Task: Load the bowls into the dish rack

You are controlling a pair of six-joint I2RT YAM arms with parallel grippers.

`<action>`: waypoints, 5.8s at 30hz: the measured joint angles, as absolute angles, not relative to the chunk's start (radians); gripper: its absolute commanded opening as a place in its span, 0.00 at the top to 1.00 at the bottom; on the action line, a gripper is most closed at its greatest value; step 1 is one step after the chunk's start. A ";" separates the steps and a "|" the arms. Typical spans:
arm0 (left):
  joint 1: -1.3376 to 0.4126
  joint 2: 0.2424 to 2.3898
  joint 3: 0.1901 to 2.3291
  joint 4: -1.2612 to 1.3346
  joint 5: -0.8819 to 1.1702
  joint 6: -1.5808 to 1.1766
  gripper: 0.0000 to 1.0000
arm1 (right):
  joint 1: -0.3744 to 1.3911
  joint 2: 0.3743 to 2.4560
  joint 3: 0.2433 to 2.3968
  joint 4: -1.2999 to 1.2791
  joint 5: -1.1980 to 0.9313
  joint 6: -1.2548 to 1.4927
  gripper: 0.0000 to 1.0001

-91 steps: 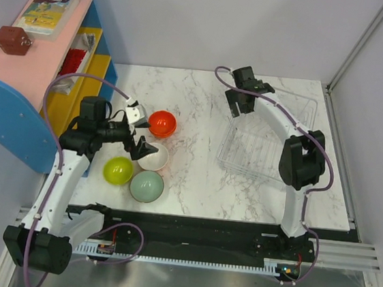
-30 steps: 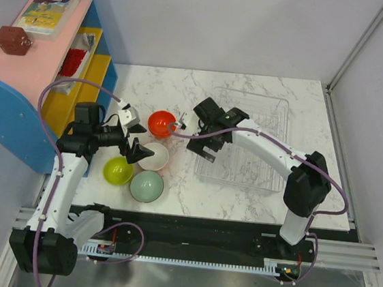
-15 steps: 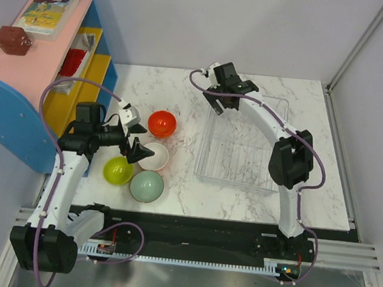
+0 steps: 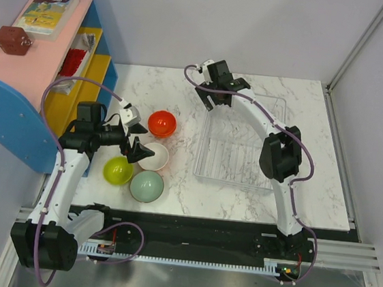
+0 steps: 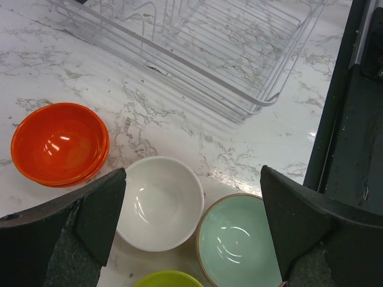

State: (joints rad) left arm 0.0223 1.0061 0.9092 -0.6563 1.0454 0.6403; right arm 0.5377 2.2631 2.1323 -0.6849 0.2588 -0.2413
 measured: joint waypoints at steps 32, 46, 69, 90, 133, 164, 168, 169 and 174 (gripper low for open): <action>0.022 1.007 0.896 -0.656 1.050 0.651 0.00 | 0.593 2.246 2.111 -0.623 0.279 -0.274 0.02; 0.022 1.021 0.893 -0.650 1.048 0.655 0.00 | 0.696 1.704 1.615 -0.765 0.012 -0.485 0.02; 0.033 1.171 0.851 -0.411 0.682 0.454 0.00 | 0.899 1.931 1.687 -0.829 -0.030 -0.517 0.02; 0.019 1.533 1.107 -0.291 0.623 0.401 0.03 | 0.703 1.642 1.613 -0.735 0.112 -0.501 0.02; -0.095 1.786 1.220 -0.255 0.281 0.318 0.35 | 0.611 1.509 1.594 -0.687 0.033 -0.410 0.02; -0.153 1.792 1.222 -0.259 0.222 0.318 0.98 | 0.600 1.508 1.593 -0.687 0.019 -0.403 0.02; -0.153 1.781 1.240 -0.287 0.220 0.318 0.98 | 0.599 1.508 1.593 -0.687 0.019 -0.397 0.02; -0.153 1.776 1.248 -0.298 0.222 0.318 0.98 | 0.599 1.508 1.593 -0.687 0.019 -0.396 0.02; -0.153 1.732 1.278 -0.328 0.249 0.318 0.98 | 0.599 1.510 1.593 -0.687 0.017 -0.385 0.02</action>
State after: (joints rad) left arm -0.1528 1.7317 1.2781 -0.3283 0.2485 0.3183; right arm 0.5991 1.5101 1.5932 -0.6868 0.0174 -0.3847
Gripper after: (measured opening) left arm 0.104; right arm 0.982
